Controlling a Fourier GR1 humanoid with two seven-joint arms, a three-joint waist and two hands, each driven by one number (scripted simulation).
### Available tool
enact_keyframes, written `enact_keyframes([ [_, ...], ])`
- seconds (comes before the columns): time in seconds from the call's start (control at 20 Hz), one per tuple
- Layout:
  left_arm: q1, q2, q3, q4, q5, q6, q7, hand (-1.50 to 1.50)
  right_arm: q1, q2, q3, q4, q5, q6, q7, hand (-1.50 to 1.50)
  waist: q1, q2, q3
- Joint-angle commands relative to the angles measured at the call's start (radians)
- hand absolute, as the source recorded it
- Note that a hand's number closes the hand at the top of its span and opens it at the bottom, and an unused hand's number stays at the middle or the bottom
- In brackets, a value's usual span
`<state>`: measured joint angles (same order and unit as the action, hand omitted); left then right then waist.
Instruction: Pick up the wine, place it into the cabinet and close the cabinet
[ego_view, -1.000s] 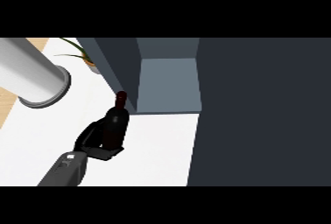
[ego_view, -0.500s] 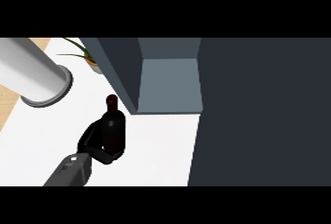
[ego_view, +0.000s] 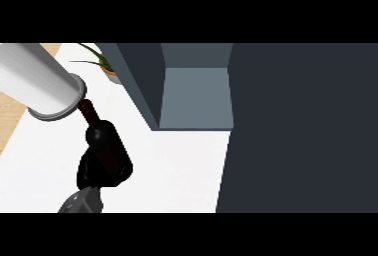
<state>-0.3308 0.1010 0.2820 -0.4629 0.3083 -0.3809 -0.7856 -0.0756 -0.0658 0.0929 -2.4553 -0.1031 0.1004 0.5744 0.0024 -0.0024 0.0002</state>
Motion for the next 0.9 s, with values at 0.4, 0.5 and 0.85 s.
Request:
enact_keyframes([
  [0.4, 0.189, -0.099, -0.248, -0.449, 0.097, 0.12, 0.133, 1.5, 0.022, 0.031, 0.051, -0.069, 0.005, -0.022, 0.058, -1.5, 0.001, -0.003, 0.0],
  [0.5, 0.178, -0.1, -0.256, -0.543, 0.104, 0.116, 0.254, 1.5, 0.021, 0.024, 0.037, -0.095, -0.013, -0.02, 0.061, -1.5, 0.002, -0.004, 0.001],
  [0.85, 0.195, -0.101, -0.466, -0.689, 0.195, 0.358, 0.337, 1.5, -0.042, 0.029, 0.018, -0.015, -0.018, -0.015, 0.029, -1.5, -0.004, 0.002, 0.0],
])
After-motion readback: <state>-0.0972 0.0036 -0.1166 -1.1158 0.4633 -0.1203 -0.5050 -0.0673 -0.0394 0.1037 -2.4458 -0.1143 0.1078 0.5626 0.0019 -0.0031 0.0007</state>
